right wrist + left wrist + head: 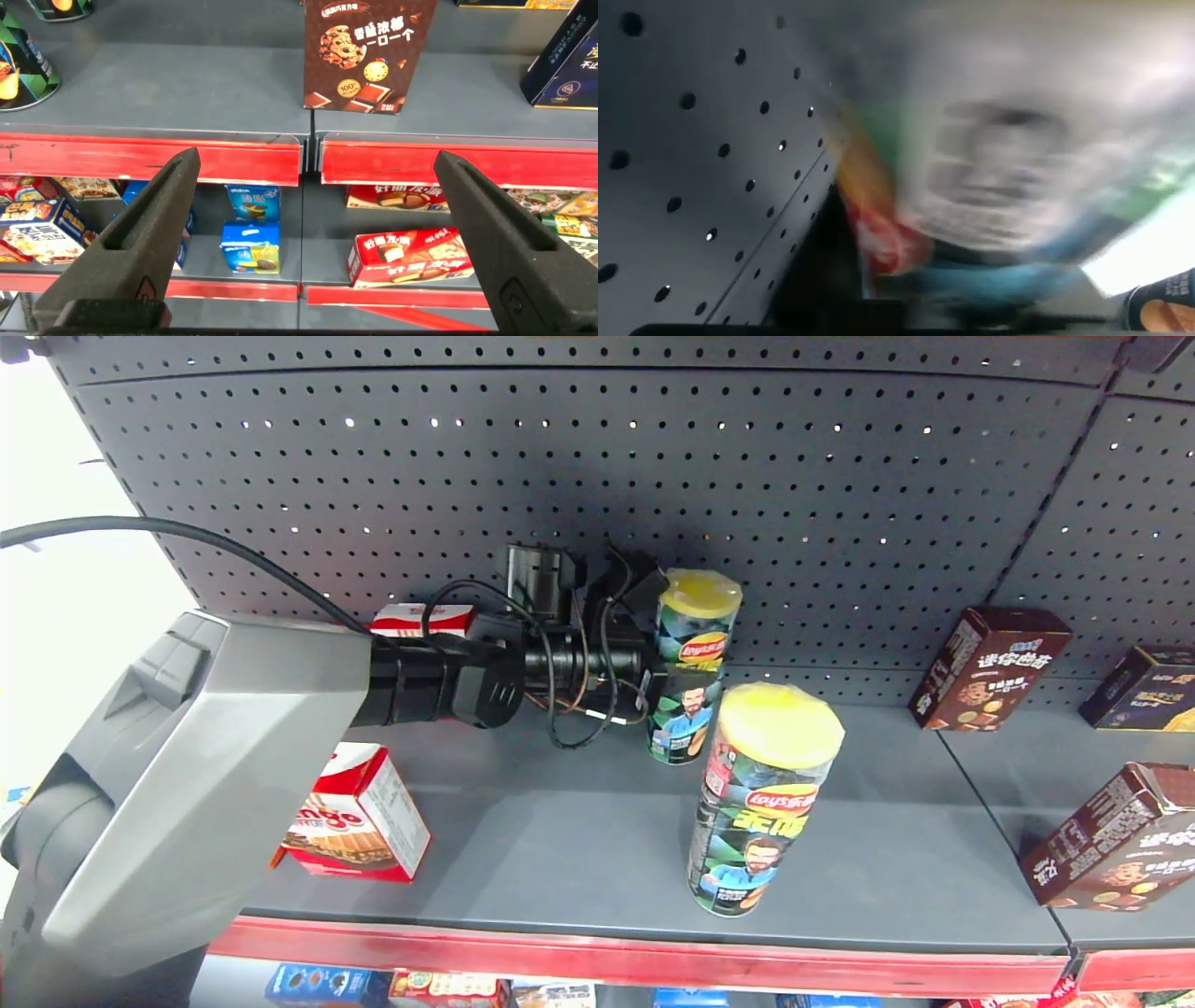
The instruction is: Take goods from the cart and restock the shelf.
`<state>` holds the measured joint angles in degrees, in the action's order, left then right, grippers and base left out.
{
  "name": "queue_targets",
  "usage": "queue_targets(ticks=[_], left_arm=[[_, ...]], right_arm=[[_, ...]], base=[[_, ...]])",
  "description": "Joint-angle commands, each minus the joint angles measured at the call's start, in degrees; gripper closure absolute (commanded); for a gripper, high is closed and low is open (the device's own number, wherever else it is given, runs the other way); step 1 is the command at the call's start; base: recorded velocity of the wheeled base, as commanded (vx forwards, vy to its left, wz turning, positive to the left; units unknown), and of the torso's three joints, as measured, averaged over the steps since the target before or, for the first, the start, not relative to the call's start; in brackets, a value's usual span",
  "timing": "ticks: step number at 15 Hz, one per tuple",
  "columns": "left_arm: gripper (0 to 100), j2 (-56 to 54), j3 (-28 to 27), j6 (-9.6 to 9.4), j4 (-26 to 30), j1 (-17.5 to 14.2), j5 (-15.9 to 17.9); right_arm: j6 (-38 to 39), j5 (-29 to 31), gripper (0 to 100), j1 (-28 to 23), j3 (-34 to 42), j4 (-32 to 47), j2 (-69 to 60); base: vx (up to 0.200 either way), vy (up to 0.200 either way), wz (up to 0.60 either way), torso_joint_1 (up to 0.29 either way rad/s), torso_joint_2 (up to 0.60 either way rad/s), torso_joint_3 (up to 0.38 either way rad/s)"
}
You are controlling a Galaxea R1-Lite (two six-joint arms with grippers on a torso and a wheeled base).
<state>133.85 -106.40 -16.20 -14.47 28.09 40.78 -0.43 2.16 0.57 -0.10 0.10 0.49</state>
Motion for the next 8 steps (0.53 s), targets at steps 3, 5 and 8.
queue_targets(ticks=[3,5,8], left_arm=[[0,-2.7,3.8,-0.59,0.3,-0.2,-0.2],[0,-6.3,7.6,-0.59,0.8,-0.3,-0.2],[0,-13.1,14.5,-0.85,1.1,-0.8,-1.4]], right_arm=[[0.0,0.0,0,0.0,0.0,0.0,0.1],[0.0,0.0,0,0.0,0.0,0.0,0.1],[0.0,0.0,0,0.0,0.0,0.0,0.1]], base=[[0.000,0.000,0.00,0.000,0.00,0.000],[0.000,0.000,0.00,0.000,0.00,0.000],[0.000,0.000,0.00,0.000,0.00,0.000]])
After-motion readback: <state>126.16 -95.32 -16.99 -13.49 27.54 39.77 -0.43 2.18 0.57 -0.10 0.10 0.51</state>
